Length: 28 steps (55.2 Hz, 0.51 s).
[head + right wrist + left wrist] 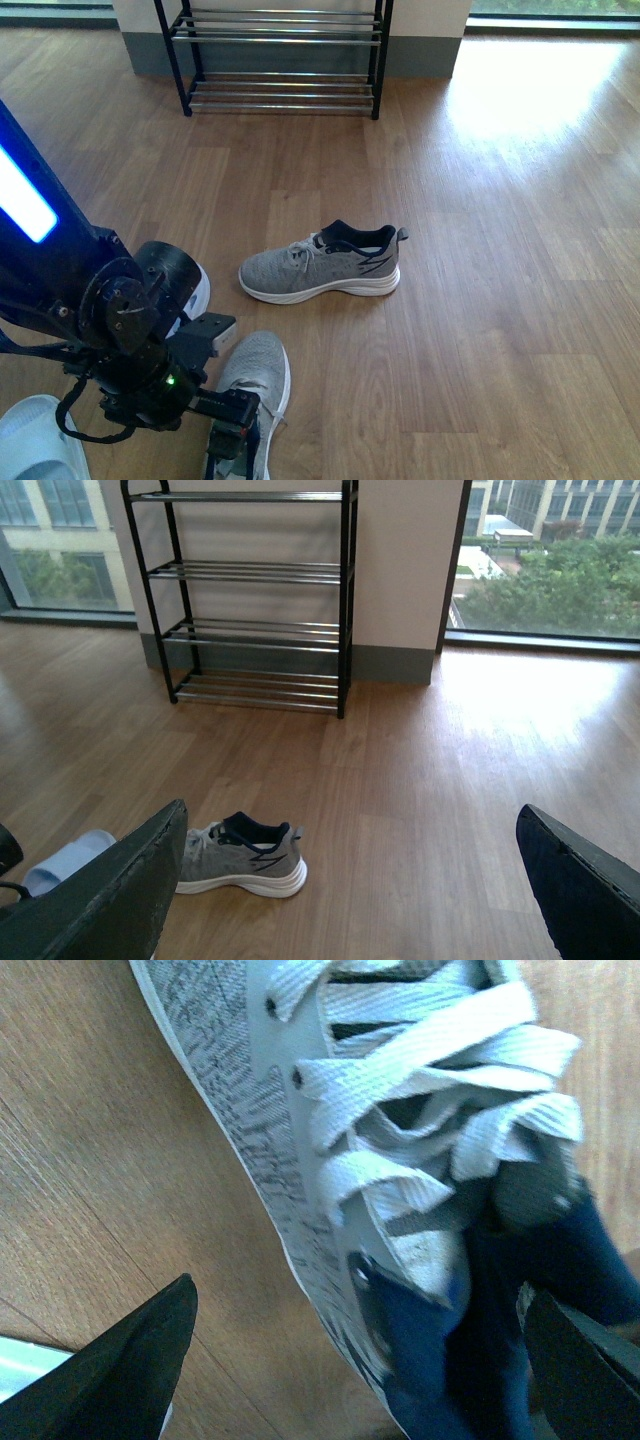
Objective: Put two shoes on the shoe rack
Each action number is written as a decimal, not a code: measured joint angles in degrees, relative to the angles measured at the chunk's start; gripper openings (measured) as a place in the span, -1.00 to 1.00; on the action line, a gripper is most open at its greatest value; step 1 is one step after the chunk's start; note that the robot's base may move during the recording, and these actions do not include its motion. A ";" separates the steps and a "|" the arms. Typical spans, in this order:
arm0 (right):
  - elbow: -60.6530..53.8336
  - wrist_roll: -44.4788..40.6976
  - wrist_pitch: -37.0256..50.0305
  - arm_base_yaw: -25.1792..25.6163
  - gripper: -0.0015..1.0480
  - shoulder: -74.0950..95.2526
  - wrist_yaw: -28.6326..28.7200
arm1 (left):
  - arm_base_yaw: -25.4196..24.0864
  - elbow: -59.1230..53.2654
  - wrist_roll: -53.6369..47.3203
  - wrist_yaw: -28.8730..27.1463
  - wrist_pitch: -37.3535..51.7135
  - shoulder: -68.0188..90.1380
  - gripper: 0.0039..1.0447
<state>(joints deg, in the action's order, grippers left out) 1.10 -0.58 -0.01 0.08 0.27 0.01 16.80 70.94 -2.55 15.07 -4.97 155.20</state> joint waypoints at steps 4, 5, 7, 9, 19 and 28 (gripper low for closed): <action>0.00 0.00 0.00 0.00 0.82 0.00 -0.02 | -0.11 1.49 0.39 -1.99 -0.02 1.97 0.81; 0.00 0.00 0.00 0.00 0.82 0.00 0.00 | -0.13 2.01 0.42 -2.25 -0.04 2.75 0.75; 0.00 0.00 0.00 0.00 0.82 0.00 0.00 | -0.26 2.75 0.44 -2.73 -0.15 3.82 0.64; 0.00 0.00 0.00 0.00 0.82 0.00 -0.02 | -0.44 3.39 0.55 -3.13 -0.31 4.85 0.54; 0.00 0.00 0.00 0.00 0.82 0.00 -0.02 | -0.26 4.02 0.81 -5.40 0.83 6.93 0.00; 0.00 0.00 0.00 0.00 0.82 0.00 0.00 | -0.02 2.29 -0.94 -8.79 3.58 5.99 -0.40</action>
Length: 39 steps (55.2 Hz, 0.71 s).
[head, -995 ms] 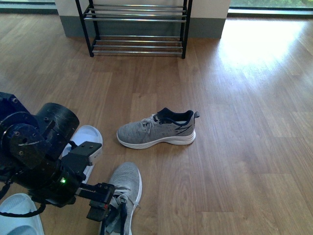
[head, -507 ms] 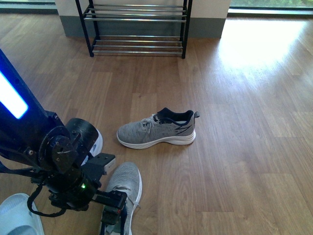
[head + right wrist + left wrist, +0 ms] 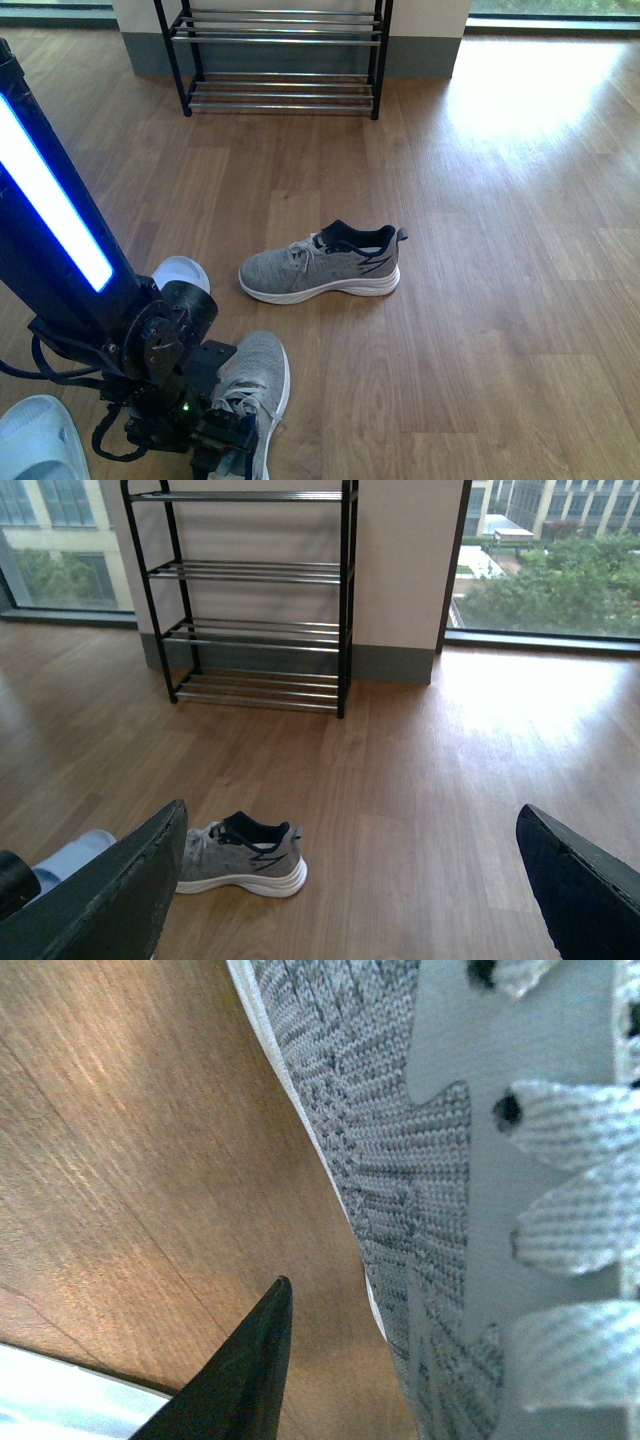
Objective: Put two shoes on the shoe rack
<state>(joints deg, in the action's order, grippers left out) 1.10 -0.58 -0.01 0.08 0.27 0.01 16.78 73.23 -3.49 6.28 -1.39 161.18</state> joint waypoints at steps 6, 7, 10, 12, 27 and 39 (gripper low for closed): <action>0.00 0.00 0.00 0.00 0.82 0.00 0.00 | -0.35 -1.95 -0.83 -2.69 1.97 -1.79 -0.71; 0.00 0.00 0.00 0.00 0.82 0.00 0.00 | -0.44 -2.14 -0.87 -3.08 2.21 -2.03 -0.74; 0.00 0.00 0.00 0.00 0.82 0.00 0.00 | -0.77 -3.02 -1.18 -5.16 3.41 -3.23 -0.88; 0.00 0.00 0.00 0.00 0.82 0.00 0.00 | -1.01 -3.74 -1.07 -6.03 4.22 -4.35 -0.98; 0.00 0.00 0.00 0.02 0.82 0.00 0.02 | -2.43 -16.09 -0.02 -10.23 9.14 -22.67 -0.97; 0.00 0.00 0.00 0.00 0.82 0.00 -0.02 | -3.85 -28.39 -1.90 -18.56 12.11 -46.25 -0.97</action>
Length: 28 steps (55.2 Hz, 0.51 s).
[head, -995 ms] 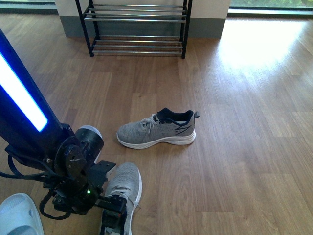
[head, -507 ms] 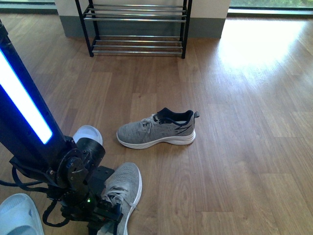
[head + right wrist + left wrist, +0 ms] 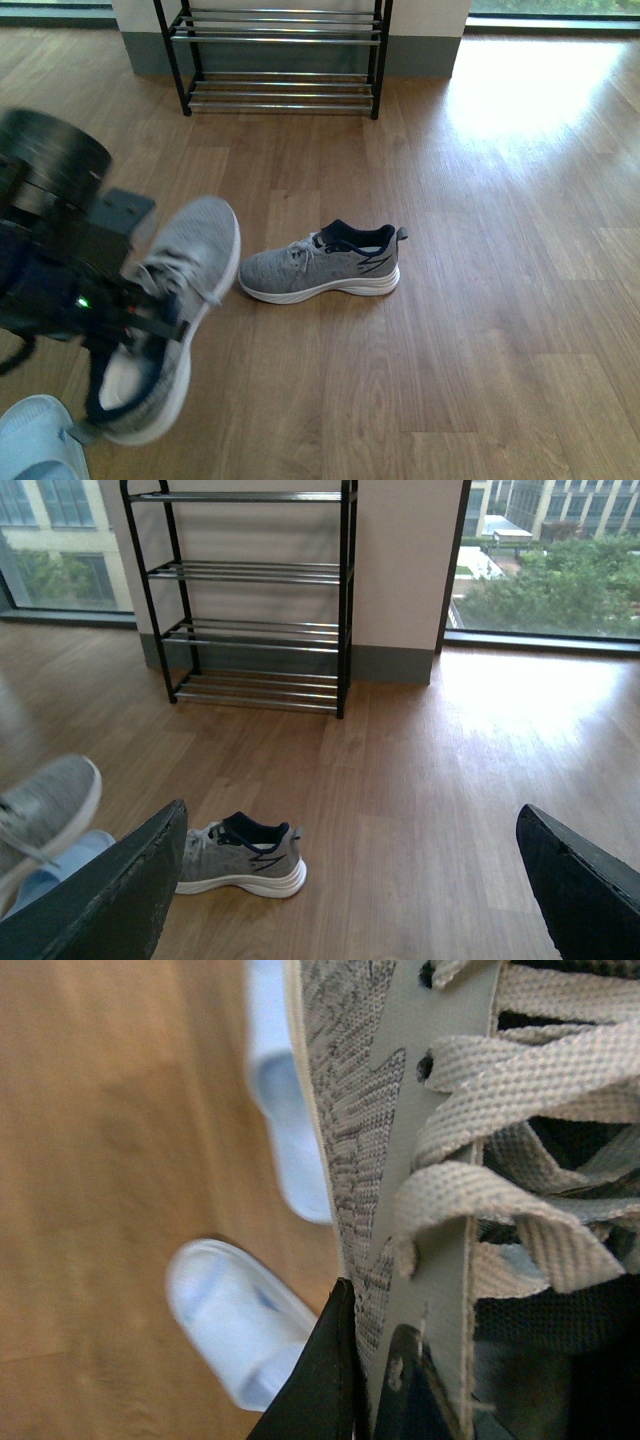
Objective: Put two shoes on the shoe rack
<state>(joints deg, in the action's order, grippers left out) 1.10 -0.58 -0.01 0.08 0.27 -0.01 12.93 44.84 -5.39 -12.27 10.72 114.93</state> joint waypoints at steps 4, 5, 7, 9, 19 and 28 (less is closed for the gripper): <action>0.00 0.00 0.00 0.00 0.82 0.00 0.00 | -1.16 -3.67 -0.44 -3.26 -0.24 -8.24 -0.97; 0.00 0.00 0.00 0.00 0.82 0.00 0.00 | -1.33 -4.31 -0.57 -4.09 -0.24 -9.55 -0.97; 0.00 0.00 0.00 0.00 0.82 0.00 0.00 | -1.79 -6.12 -0.50 -5.70 -0.72 -13.55 -0.97; 0.00 0.00 0.00 0.00 0.82 0.00 0.00 | -2.29 -7.80 -0.37 -7.32 -1.49 -17.64 -0.97; 0.00 0.00 0.00 0.00 0.82 0.00 0.00 | -2.29 -17.94 -0.81 -16.24 -3.98 -40.39 -0.97; 0.00 0.00 0.00 0.02 0.82 0.00 0.00 | -0.55 -26.91 -0.55 -24.22 -8.00 -61.57 -0.97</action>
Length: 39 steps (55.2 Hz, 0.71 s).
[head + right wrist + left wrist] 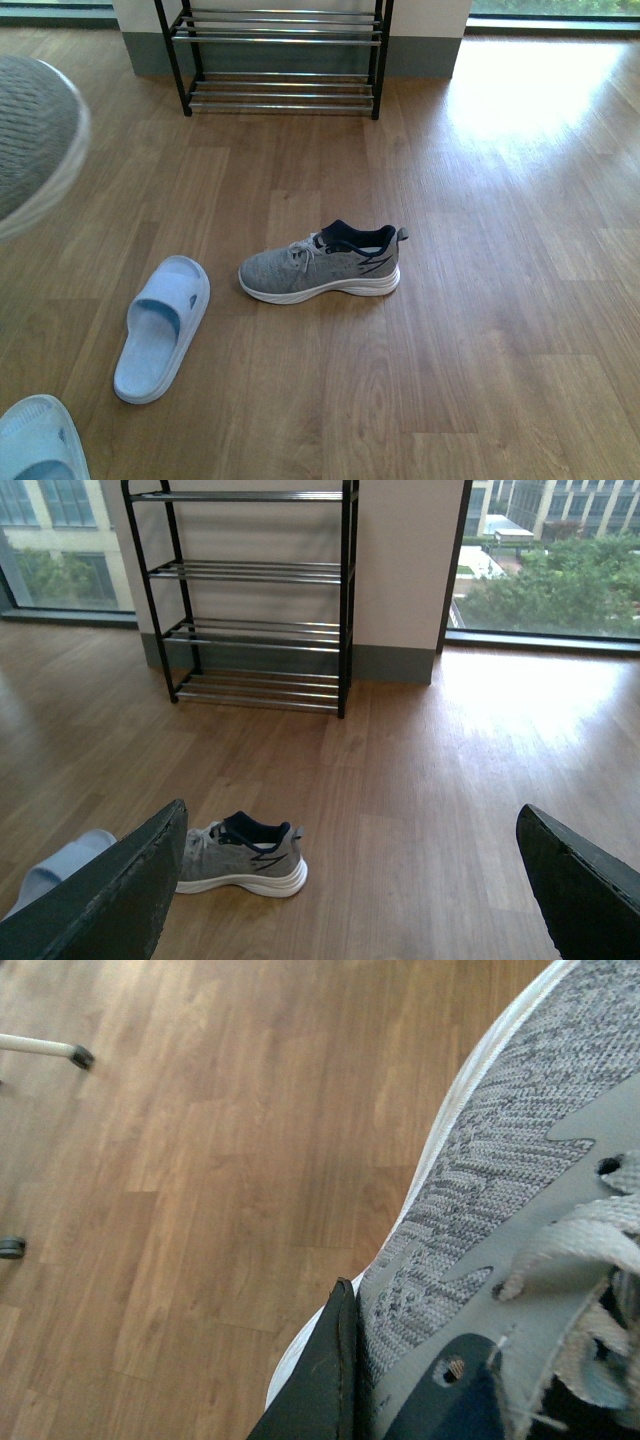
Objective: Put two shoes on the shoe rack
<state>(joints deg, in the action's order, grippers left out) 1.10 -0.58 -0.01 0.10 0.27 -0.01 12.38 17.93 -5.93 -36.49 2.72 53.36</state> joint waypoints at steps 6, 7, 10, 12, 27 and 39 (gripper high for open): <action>0.00 0.00 0.00 -0.02 0.82 0.00 0.00 | 0.04 -2.93 1.11 -1.92 -2.03 -9.27 -0.97; 0.00 0.00 0.00 -0.02 0.82 0.00 0.02 | 0.04 -2.93 1.16 -1.92 -2.03 -9.66 -0.97; 0.00 0.00 0.00 -0.02 0.82 0.00 0.02 | 0.07 -2.93 1.31 -1.79 -1.99 -10.62 -0.97; 0.00 0.00 0.00 -0.02 0.82 0.00 0.02 | 0.07 -2.93 1.36 -1.66 -1.99 -10.69 -0.97; 0.00 0.00 0.00 0.00 0.82 0.00 0.11 | 0.35 -2.99 1.68 -1.36 -2.01 -10.62 -0.97; 0.00 0.00 0.00 0.00 0.82 0.00 0.20 | 0.33 -2.99 1.70 -1.36 -2.01 -10.62 -0.97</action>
<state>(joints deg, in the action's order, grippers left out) 1.10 -0.58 -0.01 0.10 0.27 0.19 12.71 14.94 -4.23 -37.85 0.71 42.74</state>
